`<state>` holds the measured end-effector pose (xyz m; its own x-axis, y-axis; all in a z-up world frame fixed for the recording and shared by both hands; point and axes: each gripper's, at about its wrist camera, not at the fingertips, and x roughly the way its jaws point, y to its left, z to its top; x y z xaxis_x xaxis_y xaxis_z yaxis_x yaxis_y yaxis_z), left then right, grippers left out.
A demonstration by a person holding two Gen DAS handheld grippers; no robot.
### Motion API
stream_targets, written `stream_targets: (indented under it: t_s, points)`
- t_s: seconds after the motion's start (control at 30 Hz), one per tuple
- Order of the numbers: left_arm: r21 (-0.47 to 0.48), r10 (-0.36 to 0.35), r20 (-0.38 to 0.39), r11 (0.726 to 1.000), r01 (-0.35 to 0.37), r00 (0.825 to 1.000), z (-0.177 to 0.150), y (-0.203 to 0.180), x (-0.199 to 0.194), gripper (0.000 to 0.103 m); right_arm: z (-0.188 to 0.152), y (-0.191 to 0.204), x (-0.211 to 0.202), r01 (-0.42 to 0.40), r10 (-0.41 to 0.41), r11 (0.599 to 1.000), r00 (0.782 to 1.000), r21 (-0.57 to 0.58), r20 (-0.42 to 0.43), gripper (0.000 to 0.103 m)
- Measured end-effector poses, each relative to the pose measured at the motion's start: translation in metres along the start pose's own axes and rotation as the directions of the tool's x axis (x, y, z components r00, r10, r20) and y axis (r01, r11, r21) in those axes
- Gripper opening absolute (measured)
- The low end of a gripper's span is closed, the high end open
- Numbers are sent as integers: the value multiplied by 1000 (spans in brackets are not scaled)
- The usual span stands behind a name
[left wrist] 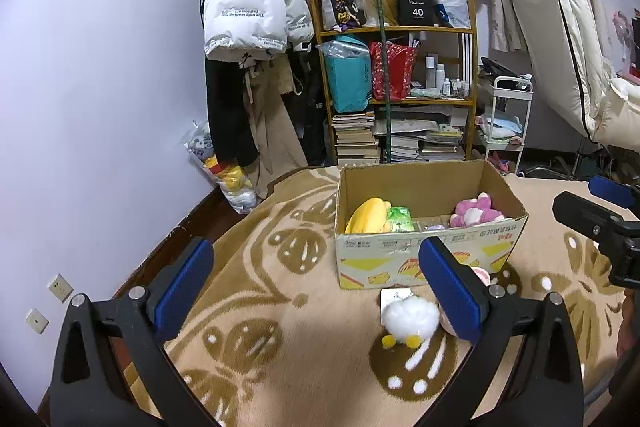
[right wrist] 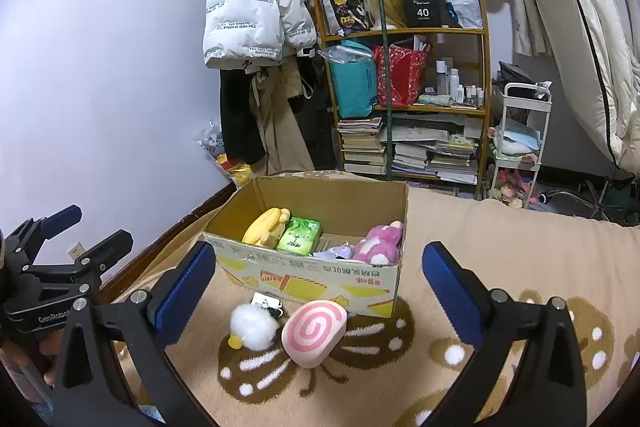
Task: Organize soft objects
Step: 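Move both open tools back toward the white chick and pink-swirl cushion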
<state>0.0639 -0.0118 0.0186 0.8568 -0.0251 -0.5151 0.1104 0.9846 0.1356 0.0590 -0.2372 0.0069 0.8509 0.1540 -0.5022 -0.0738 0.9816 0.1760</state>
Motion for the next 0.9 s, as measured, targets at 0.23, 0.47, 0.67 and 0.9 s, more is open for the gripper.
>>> stream_targets:
  t_s: [0.23, 0.47, 0.67, 0.9]
  points:
    - [-51, -12, -26, 999, 10, 1000, -10, 7, 10, 101, -7, -1, 0, 16, -16, 1000, 1000, 11, -6, 103]
    - [-24, -1, -39, 1000, 0, 999, -15, 3, 22, 101, -11, -10, 11, 28, -27, 999, 999, 34, -28, 103]
    - [-5, -10, -55, 1000, 10, 998, -18, -3, 30, 101, -11, -11, 22, 27, -25, 999, 999, 36, -47, 103]
    - [-2, -47, -60, 999, 47, 997, -25, -9, 38, 101, -13, -9, 33, 53, -51, 998, 997, 24, -63, 103]
